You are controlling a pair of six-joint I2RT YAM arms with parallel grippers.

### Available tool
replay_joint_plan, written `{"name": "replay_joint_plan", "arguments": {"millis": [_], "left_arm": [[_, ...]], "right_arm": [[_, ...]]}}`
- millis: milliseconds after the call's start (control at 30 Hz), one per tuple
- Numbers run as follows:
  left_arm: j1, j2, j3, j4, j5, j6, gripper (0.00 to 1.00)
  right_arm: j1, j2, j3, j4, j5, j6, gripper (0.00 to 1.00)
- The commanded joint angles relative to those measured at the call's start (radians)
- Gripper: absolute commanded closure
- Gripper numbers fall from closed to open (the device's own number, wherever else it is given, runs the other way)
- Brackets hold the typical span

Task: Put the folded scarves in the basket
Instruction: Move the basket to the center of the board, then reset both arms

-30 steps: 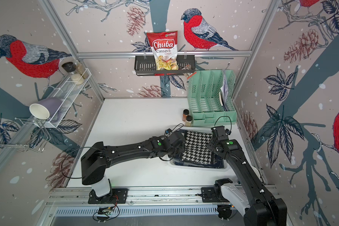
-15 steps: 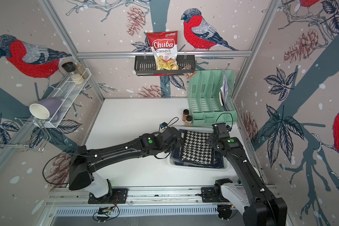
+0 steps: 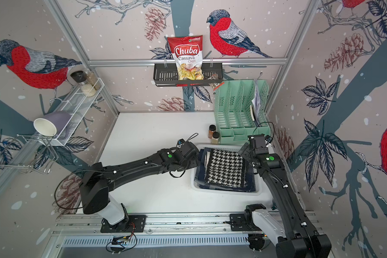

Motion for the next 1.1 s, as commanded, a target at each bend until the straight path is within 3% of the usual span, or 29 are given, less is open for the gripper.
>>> {"name": "replay_joint_plan", "arguments": {"millis": [0, 267, 533, 667, 867, 933, 1067], "left_arm": [[0.005, 0.048, 0.006, 0.010, 0.013, 0.047, 0.37], [0.032, 0.038, -0.067, -0.045, -0.097, -0.002, 0.51], [0.078, -0.093, -0.192, -0.099, -0.156, 0.012, 0.54], [0.110, -0.156, -0.249, -0.099, -0.163, 0.044, 0.53], [0.128, -0.235, -0.269, -0.108, -0.210, 0.069, 0.30], [0.128, -0.266, -0.260, -0.124, -0.232, 0.065, 0.03], [0.134, -0.367, -0.220, -0.138, -0.302, 0.075, 0.01]], "right_arm": [[-0.037, 0.017, 0.015, 0.012, 0.042, -0.037, 0.07], [-0.065, 0.028, -0.007, 0.063, -0.011, -0.012, 0.04], [-0.065, 0.020, -0.063, 0.178, -0.114, -0.043, 0.00], [-0.053, 0.020, -0.076, 0.233, -0.104, -0.037, 0.00], [0.040, 0.019, -0.097, 0.302, 0.061, -0.021, 0.00], [0.076, 0.026, -0.093, 0.309, 0.129, -0.012, 0.00], [0.112, 0.031, -0.090, 0.378, 0.218, -0.040, 0.00]]}}
